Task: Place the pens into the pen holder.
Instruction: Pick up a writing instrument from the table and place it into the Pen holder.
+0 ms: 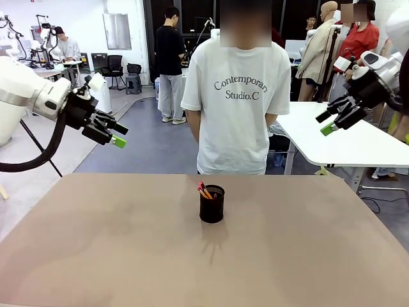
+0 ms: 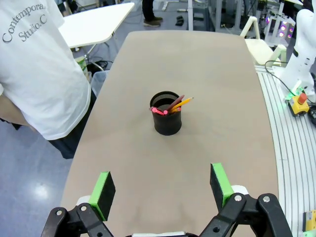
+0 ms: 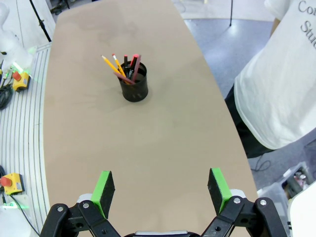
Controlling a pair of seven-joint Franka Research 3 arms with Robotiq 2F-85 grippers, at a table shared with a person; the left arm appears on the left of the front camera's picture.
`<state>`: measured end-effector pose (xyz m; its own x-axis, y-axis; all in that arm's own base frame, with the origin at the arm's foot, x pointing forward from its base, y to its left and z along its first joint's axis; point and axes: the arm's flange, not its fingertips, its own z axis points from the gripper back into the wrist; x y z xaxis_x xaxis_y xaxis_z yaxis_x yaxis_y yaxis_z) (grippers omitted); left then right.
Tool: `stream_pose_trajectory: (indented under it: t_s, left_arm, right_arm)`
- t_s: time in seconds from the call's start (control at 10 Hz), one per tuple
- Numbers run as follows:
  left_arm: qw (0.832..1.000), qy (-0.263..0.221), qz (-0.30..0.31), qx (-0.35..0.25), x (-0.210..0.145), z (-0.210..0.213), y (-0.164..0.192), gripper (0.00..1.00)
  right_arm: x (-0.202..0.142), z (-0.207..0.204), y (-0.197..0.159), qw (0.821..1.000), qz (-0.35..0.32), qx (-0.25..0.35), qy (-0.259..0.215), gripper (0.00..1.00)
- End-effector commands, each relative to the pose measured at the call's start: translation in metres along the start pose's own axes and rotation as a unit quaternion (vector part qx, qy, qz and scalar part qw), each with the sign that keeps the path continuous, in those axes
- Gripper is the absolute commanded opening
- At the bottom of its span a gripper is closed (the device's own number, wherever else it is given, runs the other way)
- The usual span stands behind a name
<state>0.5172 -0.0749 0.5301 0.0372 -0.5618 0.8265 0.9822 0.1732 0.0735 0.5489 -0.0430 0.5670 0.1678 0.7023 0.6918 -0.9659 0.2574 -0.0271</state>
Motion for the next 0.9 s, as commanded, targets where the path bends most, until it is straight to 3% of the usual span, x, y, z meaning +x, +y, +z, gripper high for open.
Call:
stream_pose_trajectory:
  t_s: [0.0, 0.8]
  left_arm:
    - [1.0, 0.001, 0.0, 0.0, 0.0002, 0.0004, 0.0, 1.0]
    - [1.0, 0.001, 0.0, 0.0, 0.0002, 0.0004, 0.0, 1.0]
  right_arm:
    - [0.0016, 0.0021, 0.001, 1.0, 0.001, 0.001, 0.004, 1.0]
    - [0.0016, 0.0021, 0.001, 1.0, 0.001, 0.001, 0.004, 1.0]
